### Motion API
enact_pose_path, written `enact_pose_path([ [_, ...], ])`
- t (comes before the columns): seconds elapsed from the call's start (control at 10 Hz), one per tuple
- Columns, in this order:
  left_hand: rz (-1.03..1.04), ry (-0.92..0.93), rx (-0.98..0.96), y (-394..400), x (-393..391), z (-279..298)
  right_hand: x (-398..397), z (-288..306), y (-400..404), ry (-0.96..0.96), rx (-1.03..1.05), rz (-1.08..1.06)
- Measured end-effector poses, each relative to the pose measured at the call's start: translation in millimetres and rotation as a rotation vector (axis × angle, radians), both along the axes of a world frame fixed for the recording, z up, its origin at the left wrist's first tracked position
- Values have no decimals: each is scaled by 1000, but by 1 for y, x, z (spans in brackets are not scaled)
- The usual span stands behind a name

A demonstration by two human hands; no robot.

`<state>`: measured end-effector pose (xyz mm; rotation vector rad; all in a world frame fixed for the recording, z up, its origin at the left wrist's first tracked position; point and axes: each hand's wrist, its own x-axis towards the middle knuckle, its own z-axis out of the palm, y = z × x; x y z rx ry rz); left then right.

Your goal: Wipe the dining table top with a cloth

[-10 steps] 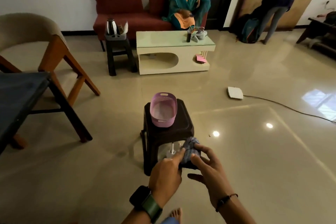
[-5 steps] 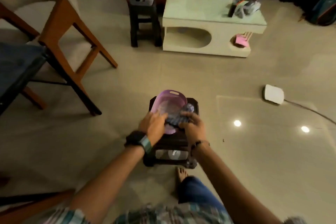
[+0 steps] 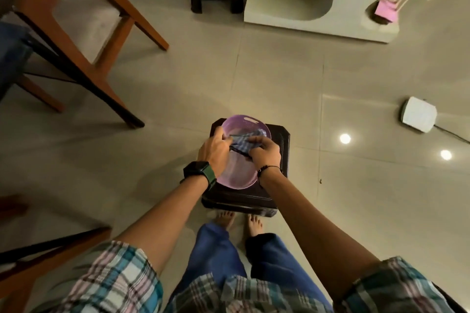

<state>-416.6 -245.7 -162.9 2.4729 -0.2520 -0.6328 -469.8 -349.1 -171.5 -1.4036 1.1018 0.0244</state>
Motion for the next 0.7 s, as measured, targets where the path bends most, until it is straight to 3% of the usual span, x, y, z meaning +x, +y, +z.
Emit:
enact_pose_path([
  [0.1, -60, -61, 15, -8, 18, -23, 12, -23, -1, -43, -42, -37],
  [0.2, -267, -164, 59, -9, 26, -56, 12, -58, 6, 20, -124, -58],
  [0.4, -650, -64, 407, -2, 5, -100, 20, -97, 25, 471, -49, 266],
  [0.5, -669, -38, 468, -3, 4, -91, 21, -94, 27, 473, 39, 235],
  [0.7, -652, -98, 384, -3, 21, -80, 28, -60, 15, 367, -92, 218],
])
